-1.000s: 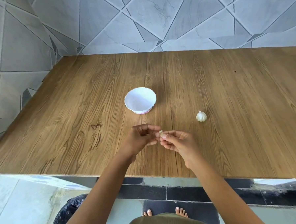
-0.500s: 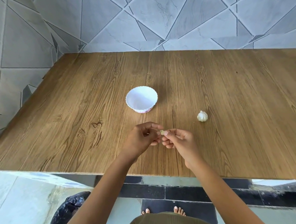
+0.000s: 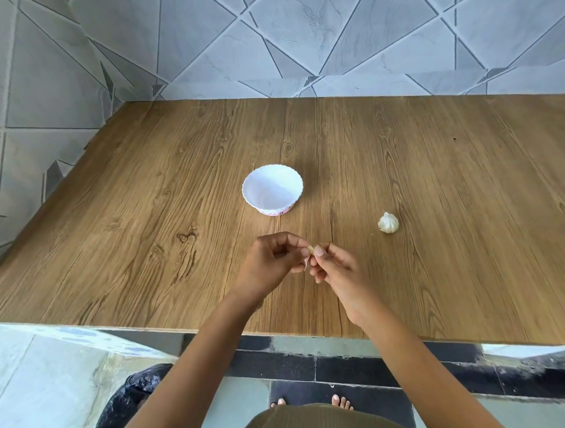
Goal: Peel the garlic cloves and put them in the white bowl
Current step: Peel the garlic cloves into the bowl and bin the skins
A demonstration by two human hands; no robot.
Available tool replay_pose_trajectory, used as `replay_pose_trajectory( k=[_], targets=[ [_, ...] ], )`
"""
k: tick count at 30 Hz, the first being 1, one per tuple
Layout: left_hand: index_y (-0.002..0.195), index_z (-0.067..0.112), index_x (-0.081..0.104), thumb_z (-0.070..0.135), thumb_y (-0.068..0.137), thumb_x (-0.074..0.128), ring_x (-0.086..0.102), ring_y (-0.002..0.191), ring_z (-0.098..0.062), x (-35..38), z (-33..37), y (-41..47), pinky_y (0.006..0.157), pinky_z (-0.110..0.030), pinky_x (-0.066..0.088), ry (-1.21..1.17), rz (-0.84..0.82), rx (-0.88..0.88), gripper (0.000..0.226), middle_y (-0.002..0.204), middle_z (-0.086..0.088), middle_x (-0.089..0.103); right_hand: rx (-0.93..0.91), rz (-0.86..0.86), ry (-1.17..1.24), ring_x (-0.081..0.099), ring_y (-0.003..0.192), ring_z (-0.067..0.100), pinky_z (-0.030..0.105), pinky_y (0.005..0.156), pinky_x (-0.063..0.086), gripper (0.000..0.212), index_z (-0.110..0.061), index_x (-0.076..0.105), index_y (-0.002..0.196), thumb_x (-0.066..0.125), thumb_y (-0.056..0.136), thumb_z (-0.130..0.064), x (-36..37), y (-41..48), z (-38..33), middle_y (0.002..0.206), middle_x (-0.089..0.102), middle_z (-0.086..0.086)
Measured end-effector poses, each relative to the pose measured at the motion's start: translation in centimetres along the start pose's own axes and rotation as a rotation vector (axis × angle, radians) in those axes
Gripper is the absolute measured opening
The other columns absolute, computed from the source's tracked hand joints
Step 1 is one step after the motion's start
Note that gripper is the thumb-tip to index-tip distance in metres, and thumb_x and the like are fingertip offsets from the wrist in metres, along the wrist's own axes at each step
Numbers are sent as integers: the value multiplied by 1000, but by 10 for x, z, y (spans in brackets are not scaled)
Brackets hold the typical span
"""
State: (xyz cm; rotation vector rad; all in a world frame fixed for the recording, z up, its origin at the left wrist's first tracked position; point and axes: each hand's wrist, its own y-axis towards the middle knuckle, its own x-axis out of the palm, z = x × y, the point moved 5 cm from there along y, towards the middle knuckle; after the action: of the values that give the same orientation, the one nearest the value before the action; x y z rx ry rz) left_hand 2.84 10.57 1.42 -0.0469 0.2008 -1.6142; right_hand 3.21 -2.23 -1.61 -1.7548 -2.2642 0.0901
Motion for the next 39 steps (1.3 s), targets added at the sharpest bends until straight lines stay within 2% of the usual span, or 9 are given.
replay_pose_trajectory(
  k=[4,7,10,11,14,19,24,32,39],
  targets=[
    [89,5,68,4,89,61,65,71,-12,1,-6,0,66,-19,55,-137,-9,-130,7,76,-7,67,-95,12,-202,50,61,-3,12,61,41,20,-6,57,90,43,99,-16,2,-1,-5,71,55,-7],
    [89,3,68,5,87,64,65,73,-15,1,-9,0,66,-20,55,-214,0,-196,5,78,-10,67,-172,31,-372,50,62,-4,13,64,42,20,-1,56,95,41,100,-14,4,0,-8,73,55,-3],
    [87,0,68,4,83,69,63,63,-11,-1,-6,-2,60,-18,52,-93,109,-107,6,73,-9,66,-230,76,-498,51,66,18,34,62,43,16,-4,55,95,43,99,-13,1,1,-7,78,58,17],
    [86,0,69,4,82,70,62,61,-10,-1,-4,-2,58,-18,50,-32,143,-70,5,71,-9,66,-234,89,-512,50,66,23,35,61,41,16,-3,54,94,43,99,-13,0,2,-6,78,57,21],
    [83,3,71,4,82,70,64,62,-12,0,-4,-2,60,-21,51,53,169,-27,1,71,-11,69,-205,99,-470,48,65,21,31,60,38,16,-3,54,91,44,98,-13,0,3,-3,73,54,12],
    [89,2,73,4,84,68,68,72,-19,0,-6,-3,67,-24,55,-36,113,-59,7,80,-18,72,-124,85,-322,54,60,-7,13,59,42,15,-9,56,88,46,98,-15,0,3,-4,71,58,-4],
    [89,0,70,2,84,68,68,67,-12,1,-4,-5,59,-16,51,-103,81,-85,6,80,-15,71,-61,51,-206,55,62,-5,13,58,44,17,-8,59,90,47,98,-16,0,1,-3,72,58,-6],
    [96,2,67,1,85,66,68,70,-12,-3,-13,-2,69,-23,57,-169,83,-146,11,79,-10,71,4,93,-133,54,57,-5,13,55,43,18,-15,59,85,47,98,-16,-2,0,0,72,56,-5],
    [92,4,69,-1,88,61,67,70,-12,-10,-18,1,68,-20,57,-201,65,-188,11,77,-10,69,29,140,-203,55,62,-1,14,58,43,14,-16,59,90,48,98,-20,-4,3,3,77,58,-5]
  ],
)
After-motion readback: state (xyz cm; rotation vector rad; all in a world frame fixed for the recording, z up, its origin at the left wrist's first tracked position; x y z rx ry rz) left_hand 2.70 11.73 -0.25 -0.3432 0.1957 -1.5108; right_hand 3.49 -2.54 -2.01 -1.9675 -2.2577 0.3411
